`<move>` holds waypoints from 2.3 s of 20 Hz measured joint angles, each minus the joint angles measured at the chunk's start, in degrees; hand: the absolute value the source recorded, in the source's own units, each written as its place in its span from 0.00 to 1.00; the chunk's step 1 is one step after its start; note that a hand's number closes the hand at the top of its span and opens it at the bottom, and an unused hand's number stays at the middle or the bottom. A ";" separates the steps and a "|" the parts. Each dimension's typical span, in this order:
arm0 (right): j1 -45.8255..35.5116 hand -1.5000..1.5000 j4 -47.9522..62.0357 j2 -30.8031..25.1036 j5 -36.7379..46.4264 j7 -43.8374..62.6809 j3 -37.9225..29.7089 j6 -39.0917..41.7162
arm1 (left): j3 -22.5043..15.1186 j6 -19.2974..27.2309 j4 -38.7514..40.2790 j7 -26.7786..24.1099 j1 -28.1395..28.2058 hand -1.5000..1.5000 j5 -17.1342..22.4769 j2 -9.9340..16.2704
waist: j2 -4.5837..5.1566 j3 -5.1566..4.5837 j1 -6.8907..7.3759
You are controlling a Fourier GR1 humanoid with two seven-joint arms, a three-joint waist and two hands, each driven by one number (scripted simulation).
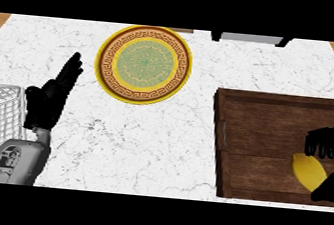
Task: Pick the lemon from the tray and place it in the plate
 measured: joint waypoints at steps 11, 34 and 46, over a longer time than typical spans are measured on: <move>-10.99 1.00 3.38 12.17 8.33 13.25 1.75 -8.46 | 0.00 -0.51 0.15 1.48 -1.80 0.50 -1.01 -1.23 | 0.39 0.55 0.88; -43.98 1.00 17.00 31.61 8.63 15.40 5.33 -25.89 | 0.68 -1.28 -0.59 1.99 -1.29 0.50 -1.90 -2.13 | 0.58 0.75 1.34; -60.49 1.00 49.37 33.78 0.99 14.66 14.69 -39.72 | -0.29 -1.85 0.03 2.13 -3.71 0.50 -2.98 -3.21 | 1.21 0.71 3.56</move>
